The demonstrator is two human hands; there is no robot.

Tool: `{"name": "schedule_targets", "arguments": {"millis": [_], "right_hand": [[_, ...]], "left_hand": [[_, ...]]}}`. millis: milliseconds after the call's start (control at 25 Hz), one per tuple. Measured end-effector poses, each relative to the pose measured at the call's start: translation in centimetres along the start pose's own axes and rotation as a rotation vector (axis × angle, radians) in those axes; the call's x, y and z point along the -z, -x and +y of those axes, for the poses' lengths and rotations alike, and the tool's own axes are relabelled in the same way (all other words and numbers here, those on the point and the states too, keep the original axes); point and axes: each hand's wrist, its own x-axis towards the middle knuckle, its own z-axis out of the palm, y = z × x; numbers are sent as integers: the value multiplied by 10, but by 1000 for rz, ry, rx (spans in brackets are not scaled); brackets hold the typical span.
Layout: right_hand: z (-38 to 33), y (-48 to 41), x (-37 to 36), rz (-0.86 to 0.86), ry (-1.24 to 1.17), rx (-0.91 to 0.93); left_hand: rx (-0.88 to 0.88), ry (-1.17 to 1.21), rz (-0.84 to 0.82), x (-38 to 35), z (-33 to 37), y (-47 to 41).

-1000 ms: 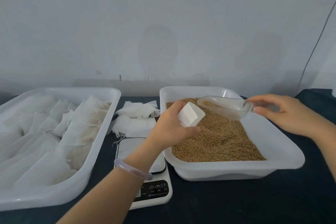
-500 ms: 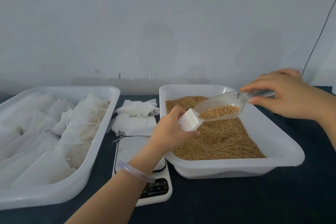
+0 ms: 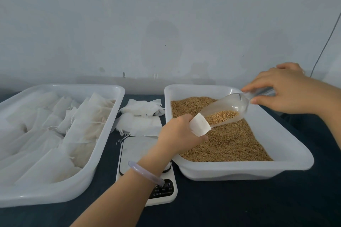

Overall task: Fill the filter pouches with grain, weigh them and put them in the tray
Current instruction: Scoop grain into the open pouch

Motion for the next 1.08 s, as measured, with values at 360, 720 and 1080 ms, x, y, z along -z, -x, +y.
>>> {"name": "schedule_targets", "arguments": {"millis": [360,720,1080], "right_hand": [[-12,-6,12,186,141,134],[10,-9,-2,119,-84,-46],[0,9,-92,-139,-57,-96]], "left_hand": [[21,78,25,0,-1,0],[73,258,61,1,-3,1],[83,396,143,2,-6,3]]}}
